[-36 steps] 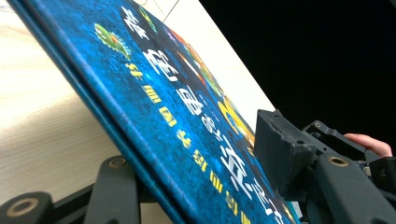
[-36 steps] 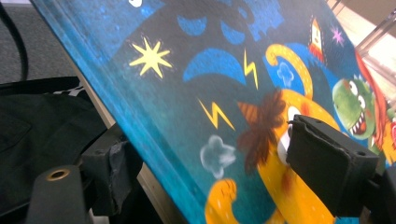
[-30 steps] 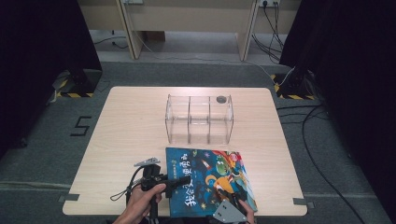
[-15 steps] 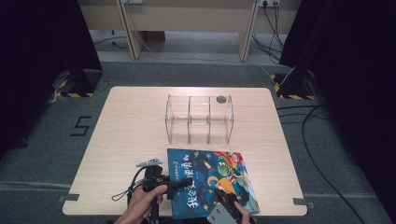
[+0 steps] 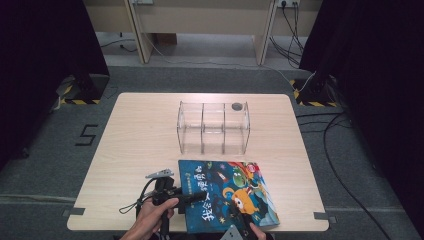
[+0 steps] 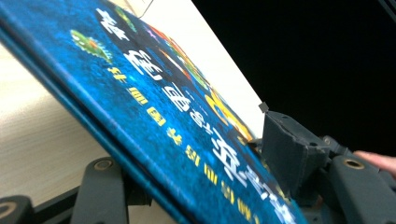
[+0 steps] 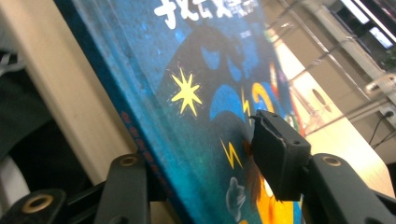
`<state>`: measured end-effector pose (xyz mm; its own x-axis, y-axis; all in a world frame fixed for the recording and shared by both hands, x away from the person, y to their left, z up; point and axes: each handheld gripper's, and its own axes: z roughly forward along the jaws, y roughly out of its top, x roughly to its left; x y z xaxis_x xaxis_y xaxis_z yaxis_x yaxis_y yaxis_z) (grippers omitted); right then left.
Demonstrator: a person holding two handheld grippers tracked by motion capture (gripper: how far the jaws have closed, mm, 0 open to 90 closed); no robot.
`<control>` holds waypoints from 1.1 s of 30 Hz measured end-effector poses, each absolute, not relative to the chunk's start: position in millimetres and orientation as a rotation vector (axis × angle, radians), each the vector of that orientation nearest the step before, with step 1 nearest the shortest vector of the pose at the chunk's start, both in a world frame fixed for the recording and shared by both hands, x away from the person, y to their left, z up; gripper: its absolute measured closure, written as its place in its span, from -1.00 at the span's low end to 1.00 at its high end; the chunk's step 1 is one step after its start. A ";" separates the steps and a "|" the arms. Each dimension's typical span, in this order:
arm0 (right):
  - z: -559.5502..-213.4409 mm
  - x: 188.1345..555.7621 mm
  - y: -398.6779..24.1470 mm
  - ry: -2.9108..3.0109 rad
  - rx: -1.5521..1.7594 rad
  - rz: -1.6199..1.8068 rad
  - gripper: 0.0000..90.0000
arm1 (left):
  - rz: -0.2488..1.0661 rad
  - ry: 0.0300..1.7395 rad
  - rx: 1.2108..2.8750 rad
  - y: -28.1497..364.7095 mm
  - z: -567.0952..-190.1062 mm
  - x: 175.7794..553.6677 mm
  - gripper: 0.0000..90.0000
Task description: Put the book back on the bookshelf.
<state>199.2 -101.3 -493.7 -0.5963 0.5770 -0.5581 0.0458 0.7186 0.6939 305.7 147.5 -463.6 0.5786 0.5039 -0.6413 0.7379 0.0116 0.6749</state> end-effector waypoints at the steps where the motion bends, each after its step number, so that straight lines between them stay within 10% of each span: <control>1: -491.3 199.4 -103.9 2.078 0.492 0.839 0.21 | -0.248 1.043 1.651 147.6 -462.8 305.3 -0.10; 17: -471.0 208.3 -133.1 1.967 0.649 1.026 0.34 | -0.291 0.990 1.612 164.1 -457.1 301.2 -0.42; 33: -465.5 212.8 -145.3 1.953 0.706 1.064 0.33 | -0.154 0.991 1.616 191.2 -460.2 305.4 -0.33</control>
<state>212.8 -145.3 -465.5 -0.5365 0.7578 -0.3715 0.0986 0.4934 0.8642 305.4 191.2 -460.2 0.6314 0.5102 -0.5840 0.6632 0.0352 0.7476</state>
